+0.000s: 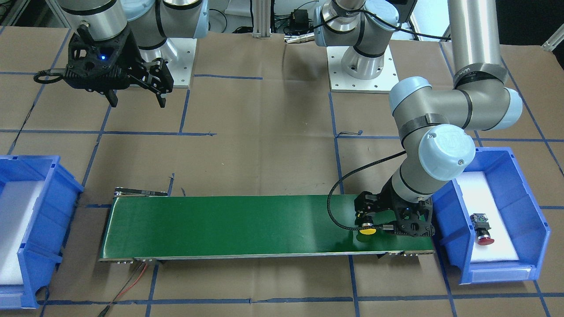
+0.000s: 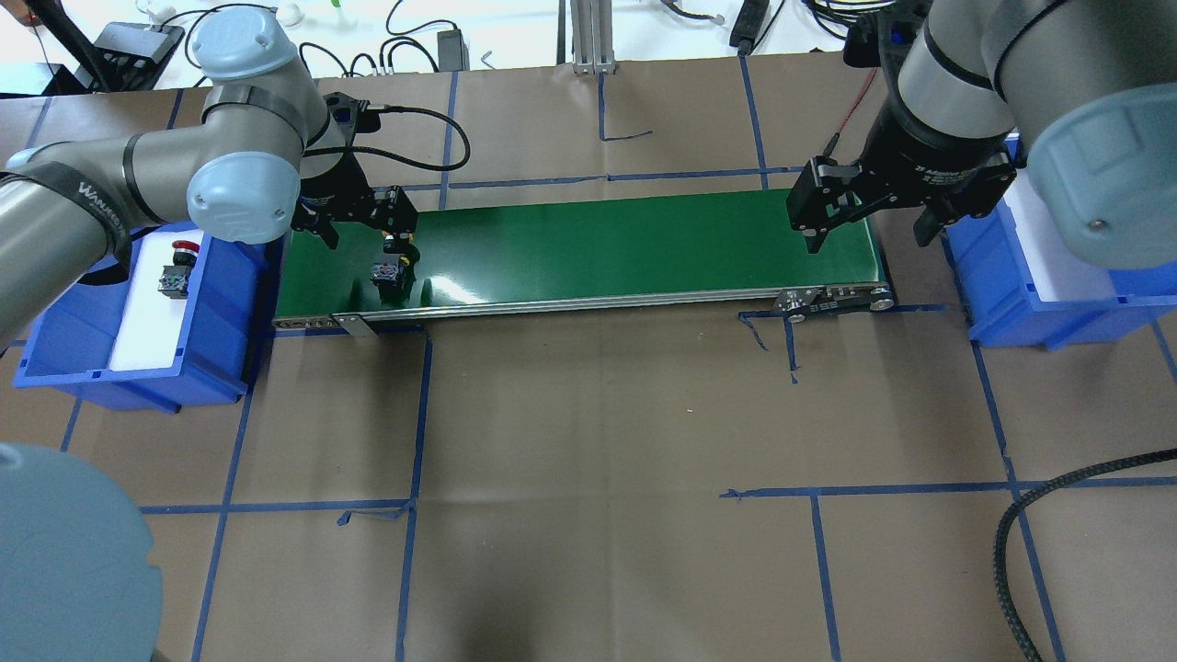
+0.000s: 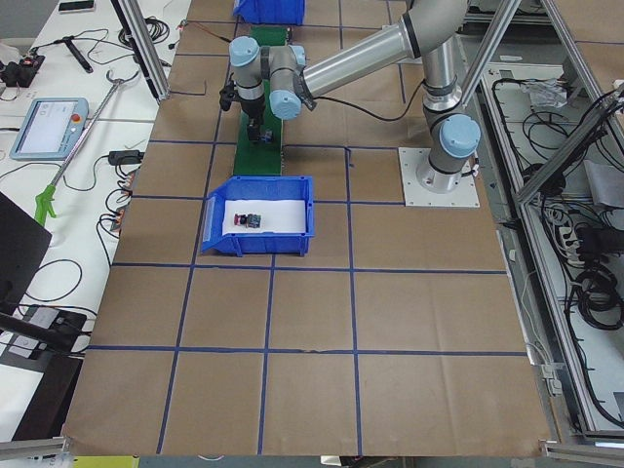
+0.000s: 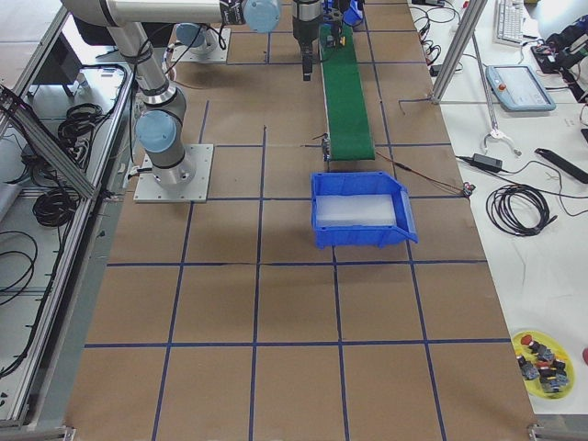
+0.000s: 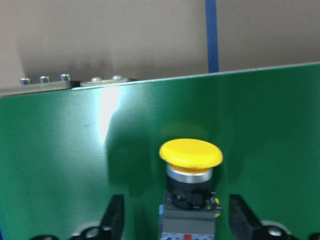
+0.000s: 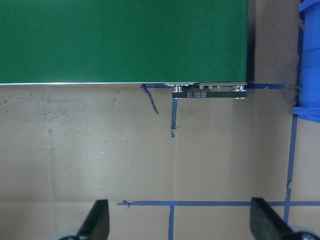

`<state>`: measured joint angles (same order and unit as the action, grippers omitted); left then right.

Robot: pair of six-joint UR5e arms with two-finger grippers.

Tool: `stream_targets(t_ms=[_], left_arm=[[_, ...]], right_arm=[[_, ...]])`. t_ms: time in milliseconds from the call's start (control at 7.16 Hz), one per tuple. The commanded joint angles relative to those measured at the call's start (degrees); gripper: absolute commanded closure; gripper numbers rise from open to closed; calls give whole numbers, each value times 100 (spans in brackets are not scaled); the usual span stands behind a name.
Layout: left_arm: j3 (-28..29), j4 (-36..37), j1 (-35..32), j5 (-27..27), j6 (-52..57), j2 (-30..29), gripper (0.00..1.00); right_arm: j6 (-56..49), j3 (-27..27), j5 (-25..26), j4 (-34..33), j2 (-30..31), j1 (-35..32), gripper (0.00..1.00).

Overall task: Transport two buttons from left to right
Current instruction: 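Open the left gripper and move it back over the bin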

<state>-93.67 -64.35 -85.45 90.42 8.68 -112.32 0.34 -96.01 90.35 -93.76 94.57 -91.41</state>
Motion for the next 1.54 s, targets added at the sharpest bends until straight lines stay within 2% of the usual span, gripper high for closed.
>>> stream_targets(t_ms=[0, 140, 279, 559, 699, 1397], left_arm=[[365, -819, 11, 2, -7, 462, 0], [515, -1407, 11, 2, -7, 839, 0], [534, -1640, 11, 2, 2, 1139, 0], [499, -1668, 133, -7, 72, 1265, 0], [516, -1668, 403, -59, 98, 1256, 0], [569, -1572, 2502, -42, 2916, 985, 0]], right_arm=[[-8, 4, 0, -2, 0, 0, 0], [-8, -5, 0, -2, 0, 0, 0], [-8, 4, 0, -2, 0, 0, 0], [-17, -5, 0, -2, 0, 0, 0], [-17, -5, 0, -2, 0, 0, 0], [-8, 4, 0, -2, 0, 0, 0]])
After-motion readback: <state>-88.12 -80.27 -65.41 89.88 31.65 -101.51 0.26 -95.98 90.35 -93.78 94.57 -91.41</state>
